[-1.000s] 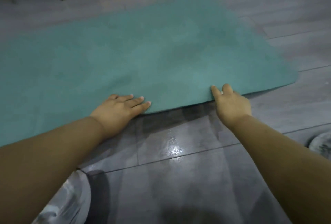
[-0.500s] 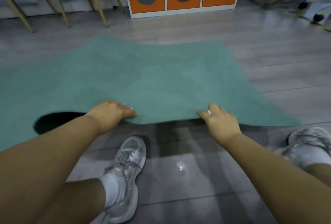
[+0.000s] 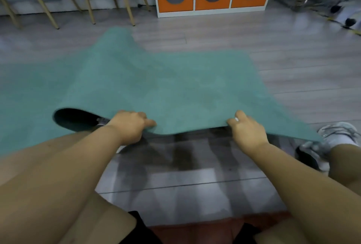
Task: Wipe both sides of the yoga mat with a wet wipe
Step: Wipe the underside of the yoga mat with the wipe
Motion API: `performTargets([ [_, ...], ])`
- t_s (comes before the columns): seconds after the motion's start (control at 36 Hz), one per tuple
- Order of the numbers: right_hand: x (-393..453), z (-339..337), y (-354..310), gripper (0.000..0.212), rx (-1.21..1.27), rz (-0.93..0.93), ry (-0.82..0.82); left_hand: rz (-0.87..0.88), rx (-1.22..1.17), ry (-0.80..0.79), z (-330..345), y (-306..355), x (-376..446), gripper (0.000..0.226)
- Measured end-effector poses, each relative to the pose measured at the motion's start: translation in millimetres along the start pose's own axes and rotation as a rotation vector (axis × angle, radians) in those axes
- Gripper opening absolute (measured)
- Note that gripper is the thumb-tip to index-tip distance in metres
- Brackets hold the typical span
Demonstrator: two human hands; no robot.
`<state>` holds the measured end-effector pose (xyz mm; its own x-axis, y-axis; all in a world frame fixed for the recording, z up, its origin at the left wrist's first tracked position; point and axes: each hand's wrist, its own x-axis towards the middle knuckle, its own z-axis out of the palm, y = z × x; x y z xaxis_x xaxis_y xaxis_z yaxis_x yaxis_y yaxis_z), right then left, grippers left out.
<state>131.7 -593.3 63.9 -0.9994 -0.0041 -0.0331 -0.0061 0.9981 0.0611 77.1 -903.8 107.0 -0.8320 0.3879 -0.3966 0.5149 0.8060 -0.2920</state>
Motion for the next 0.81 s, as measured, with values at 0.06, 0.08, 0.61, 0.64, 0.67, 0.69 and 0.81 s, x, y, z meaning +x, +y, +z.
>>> performTargets([
  [0.06, -1.7, -0.9, -1.6, 0.019, 0.008, -0.003, -0.012, 0.009, 0.013, 0.027, 8.5, 1.6, -1.3, 0.051],
  [0.08, -2.8, -0.9, -2.1, 0.02, 0.013, -0.008, -0.023, 0.015, 0.026, 0.03, 12.0, 2.7, -1.2, 0.05],
  [0.61, -43.0, 78.8, -15.5, 0.03, 0.047, -0.083, -0.451, 0.271, 0.052, -0.296, 68.7, 84.2, 62.9, 0.06],
  [0.64, -43.1, 82.8, -8.1, 0.032, 0.042, -0.03, -0.464, 0.269, 0.077, -0.309, 73.3, 84.2, 64.4, 0.058],
  [0.67, -42.7, 86.7, -1.1, 0.031, 0.043, 0.022, -0.474, 0.269, 0.099, -0.322, 78.3, 83.0, 65.1, 0.056],
  [0.69, -41.8, 90.6, 5.3, 0.031, 0.046, 0.064, -0.484, 0.264, 0.115, -0.34, 82.2, 80.7, 64.9, 0.054],
  [0.81, -39.8, 107.1, 19.8, 0.034, 0.149, 0.168, -0.565, 0.259, 0.116, -0.423, 95.6, 64.4, 65.0, 0.048],
])
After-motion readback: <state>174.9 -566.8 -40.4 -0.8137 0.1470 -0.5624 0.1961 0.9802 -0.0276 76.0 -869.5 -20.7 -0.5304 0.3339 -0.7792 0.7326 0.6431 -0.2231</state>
